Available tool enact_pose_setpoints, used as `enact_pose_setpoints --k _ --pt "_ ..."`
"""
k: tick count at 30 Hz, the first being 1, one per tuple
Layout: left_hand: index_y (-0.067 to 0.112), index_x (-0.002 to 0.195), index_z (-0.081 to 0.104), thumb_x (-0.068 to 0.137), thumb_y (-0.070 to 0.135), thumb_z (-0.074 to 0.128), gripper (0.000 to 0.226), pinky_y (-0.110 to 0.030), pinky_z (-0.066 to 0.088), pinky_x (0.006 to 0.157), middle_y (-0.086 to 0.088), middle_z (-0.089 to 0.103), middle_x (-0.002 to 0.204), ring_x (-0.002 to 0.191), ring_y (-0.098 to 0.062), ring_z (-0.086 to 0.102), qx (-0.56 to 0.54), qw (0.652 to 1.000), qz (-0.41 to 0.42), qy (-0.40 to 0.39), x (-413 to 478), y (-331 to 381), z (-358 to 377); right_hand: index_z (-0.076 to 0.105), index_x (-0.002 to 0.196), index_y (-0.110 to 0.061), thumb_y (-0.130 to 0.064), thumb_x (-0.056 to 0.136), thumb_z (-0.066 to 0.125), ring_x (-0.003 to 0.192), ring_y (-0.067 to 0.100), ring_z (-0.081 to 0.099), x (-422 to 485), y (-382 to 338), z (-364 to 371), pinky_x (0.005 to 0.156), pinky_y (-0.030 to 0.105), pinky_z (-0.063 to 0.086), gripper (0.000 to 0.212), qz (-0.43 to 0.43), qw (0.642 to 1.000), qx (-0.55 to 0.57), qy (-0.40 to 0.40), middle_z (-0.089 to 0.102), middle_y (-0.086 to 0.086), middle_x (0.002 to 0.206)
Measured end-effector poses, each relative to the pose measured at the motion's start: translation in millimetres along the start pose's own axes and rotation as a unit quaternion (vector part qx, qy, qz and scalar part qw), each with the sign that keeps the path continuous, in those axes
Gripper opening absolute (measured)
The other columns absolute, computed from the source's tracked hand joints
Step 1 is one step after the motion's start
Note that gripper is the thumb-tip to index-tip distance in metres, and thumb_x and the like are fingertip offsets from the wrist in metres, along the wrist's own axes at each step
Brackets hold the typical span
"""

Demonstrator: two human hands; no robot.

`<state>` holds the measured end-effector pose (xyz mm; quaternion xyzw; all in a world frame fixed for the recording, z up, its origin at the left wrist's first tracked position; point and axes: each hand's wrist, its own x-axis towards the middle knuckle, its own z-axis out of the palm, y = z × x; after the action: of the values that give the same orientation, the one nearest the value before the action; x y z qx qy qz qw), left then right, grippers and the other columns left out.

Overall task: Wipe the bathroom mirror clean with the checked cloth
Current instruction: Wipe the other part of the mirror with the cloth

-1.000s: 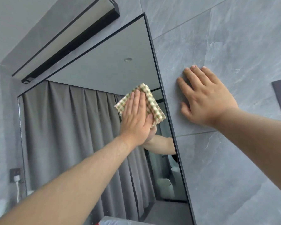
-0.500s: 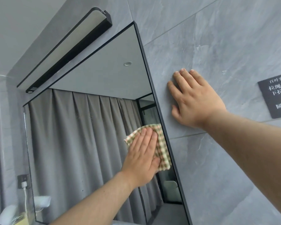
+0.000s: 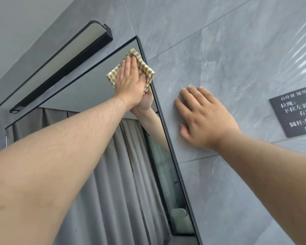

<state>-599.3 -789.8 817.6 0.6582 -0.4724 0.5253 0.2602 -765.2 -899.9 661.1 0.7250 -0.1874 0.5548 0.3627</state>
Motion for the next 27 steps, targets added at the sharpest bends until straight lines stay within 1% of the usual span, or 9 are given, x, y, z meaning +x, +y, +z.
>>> enact_pose_setpoints --k 7,10,13,15,18,22,24,27 --pt "0.014 0.159 -0.007 0.106 0.036 0.024 0.065 -0.032 -0.01 0.123 -0.004 -0.014 0.167 0.153 -0.015 -0.013 -0.003 1.0 -0.008 0.008 -8 4 3 0.054 0.132 0.0 -0.037 0.079 0.043 0.133 0.042 0.044 -1 -1 0 0.117 0.052 0.027 0.066 0.006 1.0 0.006 0.006 0.049 0.026 0.141" --pt "0.014 0.159 -0.008 0.106 0.037 0.023 0.065 -0.031 -0.013 0.123 -0.004 -0.016 0.167 0.152 -0.015 -0.016 -0.005 1.0 0.012 -0.004 -33 8 10 0.054 0.133 0.0 -0.038 0.08 0.042 0.134 0.042 0.044 -1 -1 1 0.118 0.052 0.026 0.066 0.005 1.0 0.005 0.01 0.049 0.026 0.141" --pt "0.012 0.157 -0.013 0.101 0.045 0.011 0.07 -0.031 -0.016 0.122 -0.005 -0.021 0.165 0.151 -0.015 -0.022 0.012 0.998 0.045 -0.036 -76 8 22 0.054 0.133 0.001 -0.037 0.08 0.043 0.134 0.043 0.045 -2 -1 1 0.117 0.053 0.027 0.066 0.003 1.0 0.008 0.014 0.049 0.027 0.141" --pt "0.01 0.156 -0.014 0.095 0.048 0.002 0.074 -0.033 -0.015 0.122 -0.007 -0.023 0.164 0.15 -0.016 -0.024 0.032 0.996 0.071 -0.05 -103 9 29 0.055 0.133 0.001 -0.037 0.08 0.043 0.133 0.044 0.046 -2 -2 1 0.116 0.053 0.029 0.066 0.0 1.0 0.006 0.017 0.05 0.028 0.141" --pt "0.008 0.156 -0.012 0.091 0.049 0.0 0.078 -0.035 -0.013 0.123 -0.009 -0.02 0.165 0.151 -0.017 -0.023 0.059 0.992 0.1 -0.055 -122 5 35 0.055 0.133 0.001 -0.038 0.08 0.043 0.133 0.044 0.046 -2 -1 2 0.116 0.054 0.029 0.067 -0.001 1.0 0.0 0.018 0.049 0.028 0.141" --pt "0.01 0.156 -0.013 0.094 0.047 0.003 0.075 -0.03 -0.02 0.12 -0.008 -0.022 0.165 0.15 -0.016 -0.025 0.072 0.989 0.123 -0.049 -99 -1 28 0.054 0.134 0.001 -0.038 0.081 0.043 0.134 0.044 0.045 -2 0 2 0.117 0.054 0.029 0.067 -0.004 1.0 -0.007 0.02 0.049 0.027 0.141" --pt "0.011 0.157 -0.014 0.101 0.044 0.011 0.07 -0.029 -0.02 0.119 -0.006 -0.021 0.165 0.15 -0.015 -0.023 0.057 0.992 0.102 -0.043 -74 -1 21 0.054 0.135 0.0 -0.038 0.081 0.043 0.134 0.044 0.045 -2 0 3 0.117 0.054 0.028 0.067 -0.002 1.0 -0.011 0.02 0.049 0.027 0.142" --pt "0.012 0.158 -0.012 0.107 0.039 0.019 0.065 -0.03 -0.015 0.122 -0.005 -0.019 0.166 0.152 -0.015 -0.018 0.027 0.997 0.067 -0.024 -32 2 10 0.055 0.134 0.0 -0.038 0.08 0.043 0.134 0.043 0.045 -2 0 3 0.117 0.053 0.029 0.067 0.0 1.0 -0.01 0.025 0.049 0.027 0.142"
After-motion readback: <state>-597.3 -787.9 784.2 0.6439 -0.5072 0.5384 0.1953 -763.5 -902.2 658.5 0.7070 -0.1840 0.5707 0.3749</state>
